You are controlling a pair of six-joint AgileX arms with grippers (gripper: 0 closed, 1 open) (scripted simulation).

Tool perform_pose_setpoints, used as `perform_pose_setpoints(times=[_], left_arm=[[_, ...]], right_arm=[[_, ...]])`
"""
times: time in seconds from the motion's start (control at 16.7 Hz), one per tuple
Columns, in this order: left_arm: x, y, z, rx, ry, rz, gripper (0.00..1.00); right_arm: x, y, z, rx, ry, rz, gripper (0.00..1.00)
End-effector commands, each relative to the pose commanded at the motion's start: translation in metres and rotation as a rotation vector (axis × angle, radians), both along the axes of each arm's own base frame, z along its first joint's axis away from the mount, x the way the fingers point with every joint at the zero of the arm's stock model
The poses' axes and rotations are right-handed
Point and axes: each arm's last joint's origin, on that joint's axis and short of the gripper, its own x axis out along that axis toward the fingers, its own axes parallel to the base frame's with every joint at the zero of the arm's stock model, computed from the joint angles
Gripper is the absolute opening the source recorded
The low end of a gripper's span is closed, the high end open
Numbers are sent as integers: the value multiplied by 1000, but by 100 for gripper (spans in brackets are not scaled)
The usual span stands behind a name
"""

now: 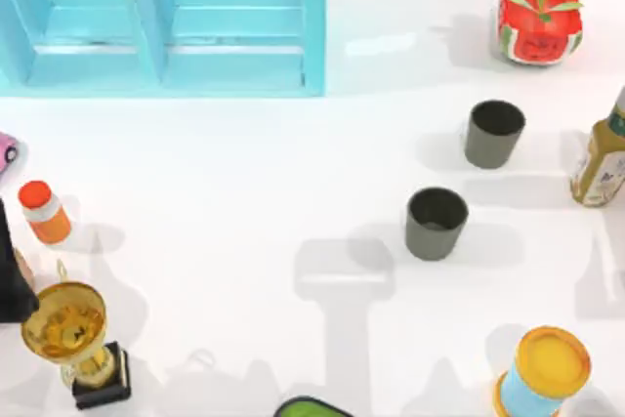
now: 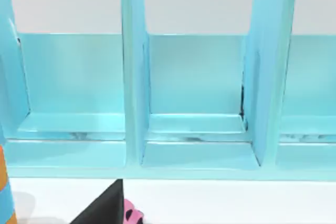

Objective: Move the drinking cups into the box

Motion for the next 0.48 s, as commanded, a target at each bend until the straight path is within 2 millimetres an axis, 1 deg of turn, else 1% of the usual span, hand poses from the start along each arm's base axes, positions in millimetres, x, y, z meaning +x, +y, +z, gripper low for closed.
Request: perform_pose_setpoints(times=[0.12,0.24,0.36,0.48], left_arm=[[0,0,0,0,0,0,100],[0,0,0,0,0,0,100],[0,0,0,0,0,0,100],[0,0,0,0,0,0,100]], right_arm=[[0,0,0,0,0,0,100],[0,1,6,17,18,8,100],[1,2,20,54,63,24,100],[3,5,41,102,137,41,100]])
